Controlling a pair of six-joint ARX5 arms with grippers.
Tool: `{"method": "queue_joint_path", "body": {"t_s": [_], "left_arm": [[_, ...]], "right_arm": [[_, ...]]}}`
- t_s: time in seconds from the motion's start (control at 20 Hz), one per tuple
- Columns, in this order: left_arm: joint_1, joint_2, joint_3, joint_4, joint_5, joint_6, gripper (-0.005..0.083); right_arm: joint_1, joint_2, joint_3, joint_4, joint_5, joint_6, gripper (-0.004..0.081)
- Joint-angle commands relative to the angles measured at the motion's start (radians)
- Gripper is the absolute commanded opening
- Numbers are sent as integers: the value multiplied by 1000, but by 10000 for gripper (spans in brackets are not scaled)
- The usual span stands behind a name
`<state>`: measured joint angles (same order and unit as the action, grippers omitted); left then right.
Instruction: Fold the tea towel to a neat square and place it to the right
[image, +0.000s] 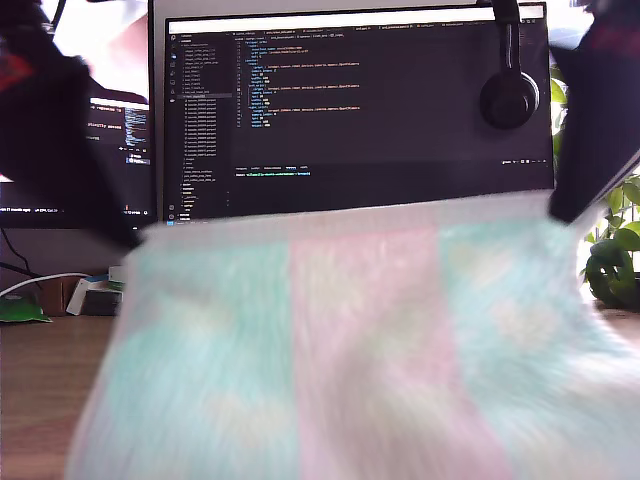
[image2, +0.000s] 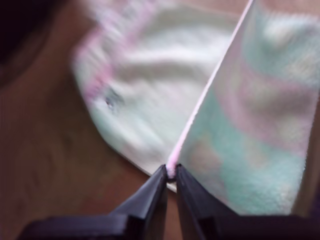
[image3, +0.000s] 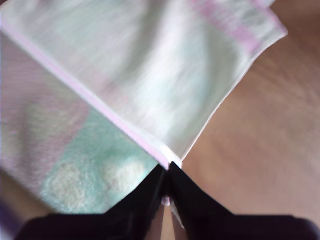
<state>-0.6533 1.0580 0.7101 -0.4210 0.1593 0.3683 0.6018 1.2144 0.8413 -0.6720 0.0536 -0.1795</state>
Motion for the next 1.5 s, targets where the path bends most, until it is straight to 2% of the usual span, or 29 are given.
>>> {"method": "queue_joint_path", "body": {"t_s": [0.0,0.25,0.45,0.85,1.1,1.45], "left_arm": [[26,61,-5,47,-8,41,-21],[85,209,-5,261,-39,134,-21],[148,279,-1,380,-40,171,-21],[228,410,14,495,11,216,-21],[246,453,18,583,15,216,-21],[274,459,55,587,69,216,-21]], "right_arm": [[-38,44,-7,32,-2,-34,-12],[-126,159,68,159,-3,-66,-12],[-175,264,181,181,-47,-96,-12],[-193,467,349,155,-47,-136,-12],[-238,479,383,110,-41,-143,-12],[-273,480,391,101,-33,-145,-12]]}}
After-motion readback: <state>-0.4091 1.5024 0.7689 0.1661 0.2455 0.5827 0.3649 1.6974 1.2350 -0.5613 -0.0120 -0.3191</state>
